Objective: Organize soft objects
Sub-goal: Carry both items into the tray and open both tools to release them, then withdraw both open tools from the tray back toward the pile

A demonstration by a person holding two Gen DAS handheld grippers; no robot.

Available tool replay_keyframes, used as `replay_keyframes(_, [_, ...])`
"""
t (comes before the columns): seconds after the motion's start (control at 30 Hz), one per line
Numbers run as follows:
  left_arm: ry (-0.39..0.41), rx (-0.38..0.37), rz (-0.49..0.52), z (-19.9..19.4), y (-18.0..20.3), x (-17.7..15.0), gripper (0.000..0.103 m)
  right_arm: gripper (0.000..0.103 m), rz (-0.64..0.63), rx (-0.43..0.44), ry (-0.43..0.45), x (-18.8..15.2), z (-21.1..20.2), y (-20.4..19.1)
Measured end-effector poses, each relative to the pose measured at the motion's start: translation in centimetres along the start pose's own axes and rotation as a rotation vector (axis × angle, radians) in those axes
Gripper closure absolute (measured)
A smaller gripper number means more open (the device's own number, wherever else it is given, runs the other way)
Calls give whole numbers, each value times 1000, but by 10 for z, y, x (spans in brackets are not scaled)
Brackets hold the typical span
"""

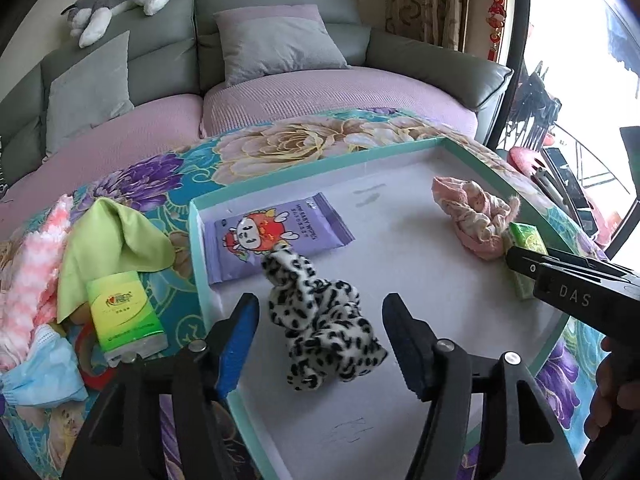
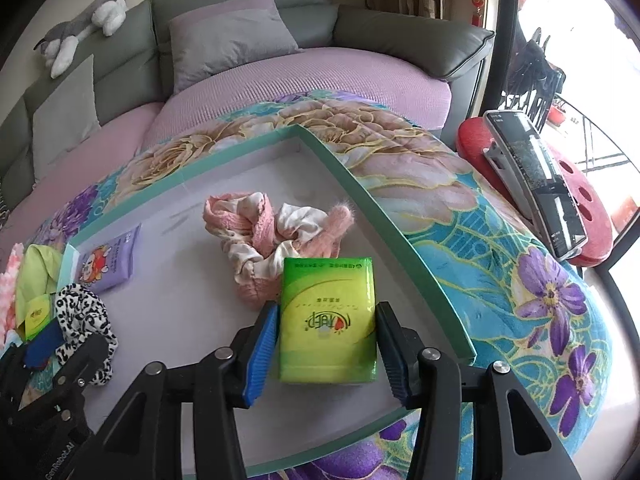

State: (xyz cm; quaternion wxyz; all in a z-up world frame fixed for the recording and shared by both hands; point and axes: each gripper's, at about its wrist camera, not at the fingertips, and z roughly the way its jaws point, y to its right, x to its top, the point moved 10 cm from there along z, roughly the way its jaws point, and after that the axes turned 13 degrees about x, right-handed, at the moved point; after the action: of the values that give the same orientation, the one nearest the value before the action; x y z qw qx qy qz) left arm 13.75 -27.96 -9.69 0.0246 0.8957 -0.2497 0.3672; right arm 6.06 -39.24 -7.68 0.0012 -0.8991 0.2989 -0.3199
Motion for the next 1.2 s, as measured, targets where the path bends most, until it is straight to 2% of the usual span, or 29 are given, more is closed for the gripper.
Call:
replay_keyframes(0.17, [5,9,-26,-3,-9,3,37,43,-14,-3,-3,1,1,-3])
replay_keyframes(0.37, [50,16,-89,-16,-27,13,36,35,-1,25,31,7,-7,-9])
replay_keyframes(0.5, [61,23,-150,-20,-43,17,36,26,-15,39,43,10,-9,-17])
replay_keyframes(0.63, [71,41,-172,-22,-55,19,36,25,-27,42,42,11,-8,-23])
replay_keyframes(0.67, [73,47,-184,-22,-59,20,35,24,-25,43,43,11,-8,-25])
replay_keyframes(0.7, [70,48,-191,-22,-61,19,29,23,-25,47,45,11,-8,-26])
replay_keyframes(0.73, [63,50,-201,-20,-64,18,12,23,-27,51,46,11,-8,-28])
replay_keyframes(0.77, [62,58,-214,-19,-68,18,9,22,-34,58,47,12,-8,-32])
replay_keyframes(0.87, [63,88,-243,-19,-79,17,9,21,-50,58,45,12,-7,-39])
replay_keyframes(1.0, [70,106,-294,-21,-93,17,8,14,-50,75,56,13,-10,-46])
replay_keyframes(1.07, [75,125,-320,-21,-102,17,5,14,-51,84,61,14,-11,-50])
replay_keyframes(1.2, [68,143,-372,-23,-119,14,4,14,-77,97,54,13,-9,-62])
